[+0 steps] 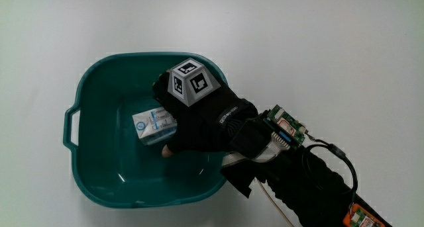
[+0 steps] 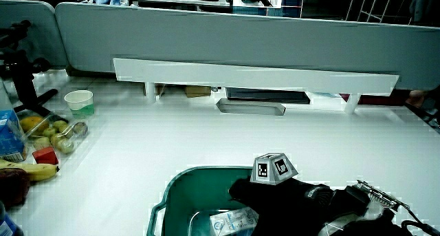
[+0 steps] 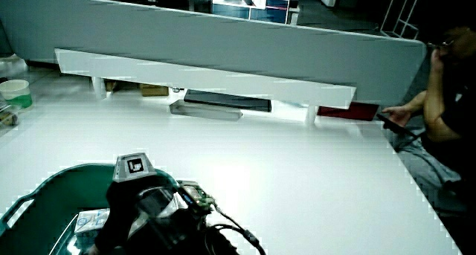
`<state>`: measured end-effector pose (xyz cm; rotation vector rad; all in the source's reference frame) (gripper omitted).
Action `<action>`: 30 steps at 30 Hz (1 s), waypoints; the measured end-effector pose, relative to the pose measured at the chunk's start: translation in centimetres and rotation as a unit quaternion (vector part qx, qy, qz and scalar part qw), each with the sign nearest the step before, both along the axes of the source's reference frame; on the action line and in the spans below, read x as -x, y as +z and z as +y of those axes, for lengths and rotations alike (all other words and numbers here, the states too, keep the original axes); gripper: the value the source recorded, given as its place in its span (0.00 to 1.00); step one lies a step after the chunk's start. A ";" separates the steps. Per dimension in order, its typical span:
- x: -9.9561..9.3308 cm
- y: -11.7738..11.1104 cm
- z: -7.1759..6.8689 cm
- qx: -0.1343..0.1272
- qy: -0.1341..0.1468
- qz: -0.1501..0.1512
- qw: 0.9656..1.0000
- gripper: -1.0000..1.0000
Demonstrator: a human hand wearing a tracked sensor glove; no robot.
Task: Pick milk from plate
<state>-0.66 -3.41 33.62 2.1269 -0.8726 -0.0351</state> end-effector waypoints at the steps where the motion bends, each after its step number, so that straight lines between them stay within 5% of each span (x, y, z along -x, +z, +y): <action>1: 0.1 0.3 -0.2 0.008 0.002 -0.001 1.000 0.50; 5: 0.6 1.6 -0.9 0.009 0.012 0.008 1.000 0.50; 9: 1.6 3.6 -1.3 0.052 0.010 0.033 0.998 0.50; 10: 1.8 2.8 -1.2 0.029 0.003 0.009 1.000 0.50; 13: 2.2 3.7 -1.5 0.025 0.011 0.010 1.000 0.50; 16: 2.6 4.3 -1.8 0.046 0.011 0.005 0.999 0.50; 30: 3.2 6.1 -2.0 0.058 0.016 -0.017 0.998 0.50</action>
